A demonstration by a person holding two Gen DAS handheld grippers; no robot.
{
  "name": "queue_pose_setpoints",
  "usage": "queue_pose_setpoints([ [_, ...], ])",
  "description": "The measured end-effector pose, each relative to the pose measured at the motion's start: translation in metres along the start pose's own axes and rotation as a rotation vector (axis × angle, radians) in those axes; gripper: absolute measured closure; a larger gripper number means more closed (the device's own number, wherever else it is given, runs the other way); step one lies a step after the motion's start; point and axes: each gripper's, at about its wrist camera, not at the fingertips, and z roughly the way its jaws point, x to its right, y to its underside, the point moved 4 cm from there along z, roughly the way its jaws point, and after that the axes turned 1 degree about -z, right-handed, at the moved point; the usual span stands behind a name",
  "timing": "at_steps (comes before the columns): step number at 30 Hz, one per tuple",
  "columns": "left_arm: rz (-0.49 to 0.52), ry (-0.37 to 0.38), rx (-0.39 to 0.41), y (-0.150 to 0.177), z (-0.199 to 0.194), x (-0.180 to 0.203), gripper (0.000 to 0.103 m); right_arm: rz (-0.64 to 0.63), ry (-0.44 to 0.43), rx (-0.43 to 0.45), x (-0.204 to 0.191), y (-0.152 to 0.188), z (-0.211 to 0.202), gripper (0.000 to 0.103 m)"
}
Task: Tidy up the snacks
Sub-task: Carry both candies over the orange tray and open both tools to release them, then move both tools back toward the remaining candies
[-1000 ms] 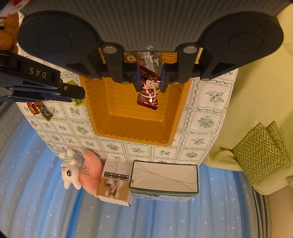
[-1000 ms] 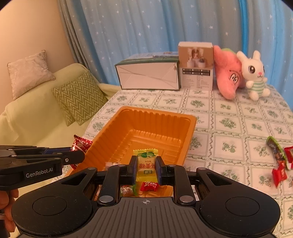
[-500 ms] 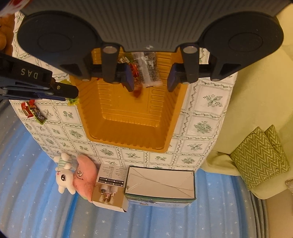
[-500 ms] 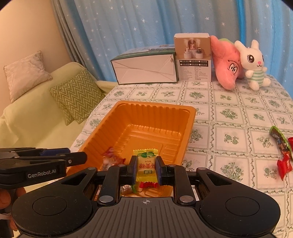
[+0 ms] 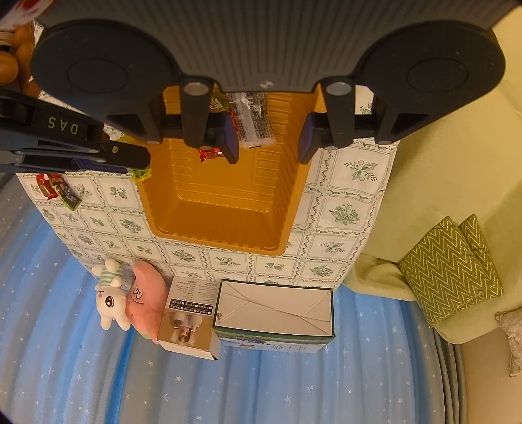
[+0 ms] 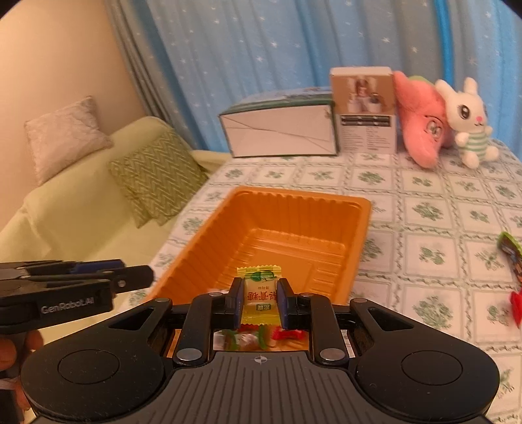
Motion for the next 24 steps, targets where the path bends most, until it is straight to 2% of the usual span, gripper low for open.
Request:
queue_pose_setpoints([
  [2,0.005,-0.009,0.002,0.002,-0.001,-0.001,0.068,-0.021,-0.004,-0.001,-0.002,0.000,0.000,0.068],
  [3,0.005,-0.013,0.003,0.003,-0.002,-0.001,0.068,-0.025,0.003,0.007,-0.001,0.000,-0.001,0.049],
  [4,0.003,-0.016,0.003,0.003,-0.003,-0.002,0.067,-0.021,0.009,0.016,0.001,0.000,-0.003,0.040],
  [7,-0.008,-0.023,0.008,0.006,-0.007,-0.003,0.066,0.004,0.002,0.027,0.007,-0.001,-0.009,0.040],
  [13,-0.007,-0.020,0.026,0.007,-0.020,0.004,0.065,0.052,0.068,0.025,0.026,0.009,-0.034,0.040],
  [24,0.035,0.051,0.049,0.015,-0.045,0.055,0.065,0.103,0.184,0.028,0.054,0.033,-0.093,0.040],
])
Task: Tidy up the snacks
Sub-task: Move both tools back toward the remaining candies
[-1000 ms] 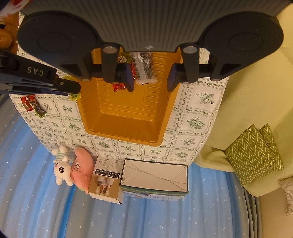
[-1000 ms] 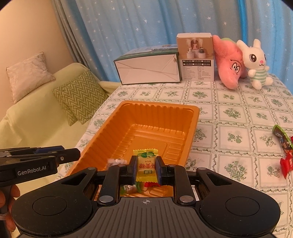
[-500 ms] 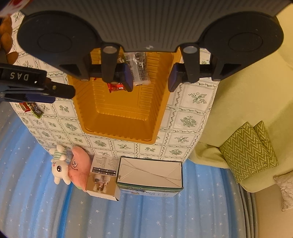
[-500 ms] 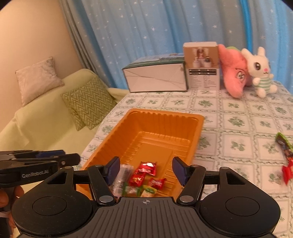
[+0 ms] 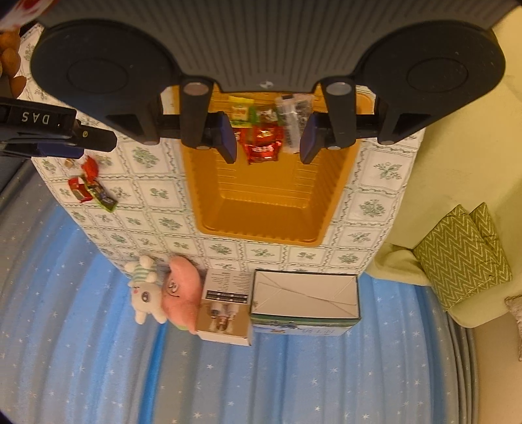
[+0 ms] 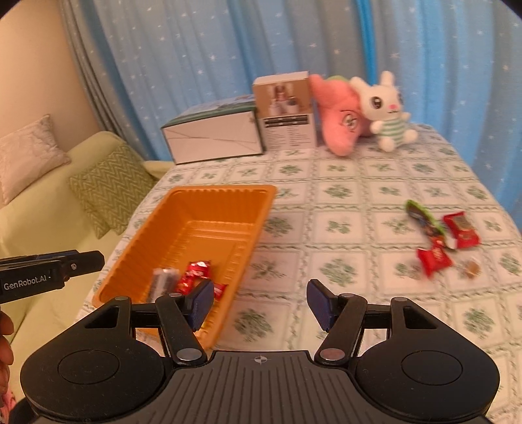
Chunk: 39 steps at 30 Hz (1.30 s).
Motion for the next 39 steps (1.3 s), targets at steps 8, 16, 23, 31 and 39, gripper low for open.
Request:
queue_pose_setpoints([
  [8,0.044,0.061,-0.004,0.011,-0.010,0.042,0.065,-0.003,0.069,0.012,0.020,0.008,-0.035,0.040],
  [16,0.073,0.102,-0.001,0.012,-0.015,0.074,0.065,0.016,0.106,0.024,0.040,0.015,-0.056,0.040],
  [23,0.103,0.142,-0.003,0.013,-0.016,0.101,0.065,0.050,0.144,0.027,0.064,0.025,-0.072,0.040],
  [31,0.147,0.184,-0.007,0.012,-0.013,0.131,0.065,0.105,0.195,0.033,0.097,0.031,-0.087,0.040],
  [39,0.171,0.209,-0.014,0.011,-0.007,0.152,0.065,0.142,0.246,0.041,0.123,0.035,-0.097,0.040],
])
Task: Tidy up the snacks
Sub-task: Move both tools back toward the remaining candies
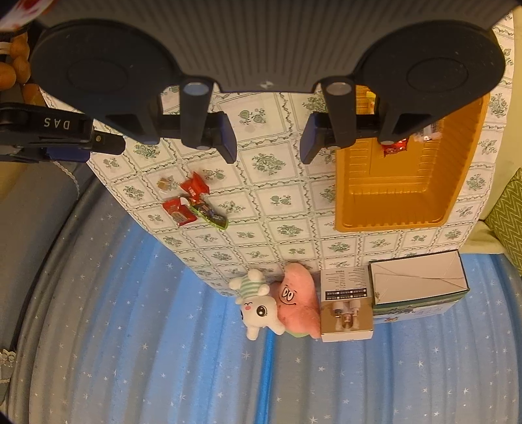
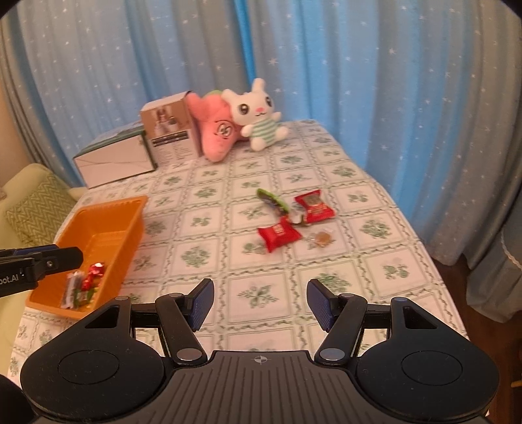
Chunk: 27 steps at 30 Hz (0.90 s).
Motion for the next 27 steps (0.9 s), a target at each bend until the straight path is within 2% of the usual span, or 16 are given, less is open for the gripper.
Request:
queue_pose_setpoints([
  [14,0.048,0.061,-0.031,-0.003,0.033,0.038,0.065,0.057,0.065,-0.011,0.038,-0.001,0.008,0.040],
  [27,0.069,0.088,-0.066,-0.009,0.081,0.059,0.065,0.102,0.080,-0.032,0.067,-0.003,0.044,0.040],
])
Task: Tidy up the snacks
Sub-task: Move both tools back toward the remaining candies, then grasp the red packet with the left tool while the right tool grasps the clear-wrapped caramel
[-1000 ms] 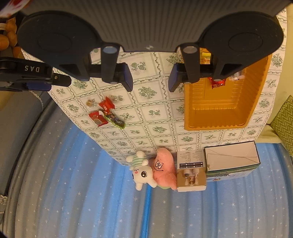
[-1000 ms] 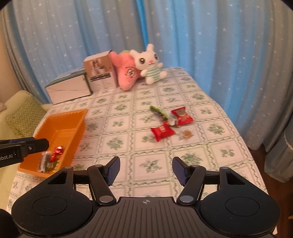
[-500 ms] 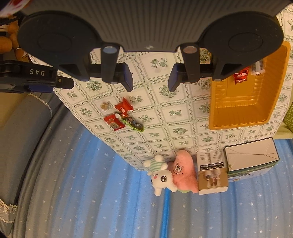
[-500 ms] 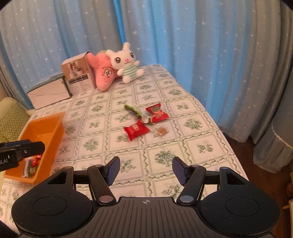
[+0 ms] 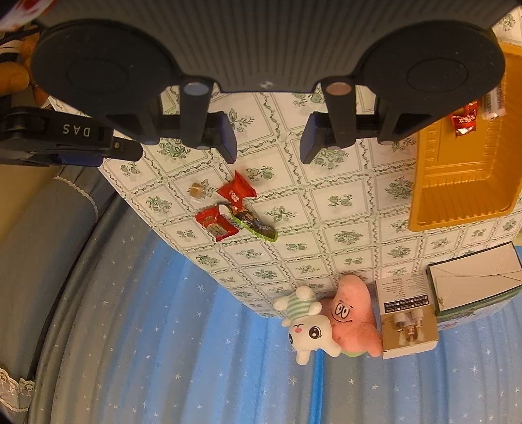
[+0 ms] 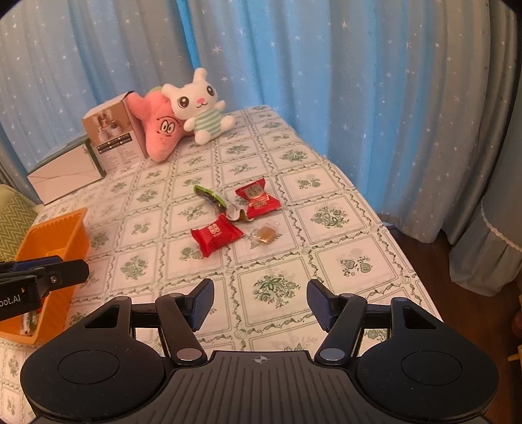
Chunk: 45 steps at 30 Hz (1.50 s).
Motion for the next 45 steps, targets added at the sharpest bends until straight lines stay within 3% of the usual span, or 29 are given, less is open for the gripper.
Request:
queue_pose_setpoints([
  [13,0.015,0.059,0.025,-0.018,0.056,0.006,0.065,-0.010,-0.004,0.004,0.013,-0.009,0.047,0.040],
  [27,0.207,0.124,-0.003,-0.027,0.147,0.028,0.065,0.015,0.012,0.043,0.035,-0.021,0.091,0.040],
  [39,0.465,0.192,-0.063,-0.018,0.193,0.054,0.072,0.057,0.026,0.040,0.049,-0.029,0.107,0.042],
  [45,0.451,0.155,-0.081,-0.012,0.196,0.048,0.079,0.042,0.004,0.015,0.046,-0.032,0.118,0.044],
])
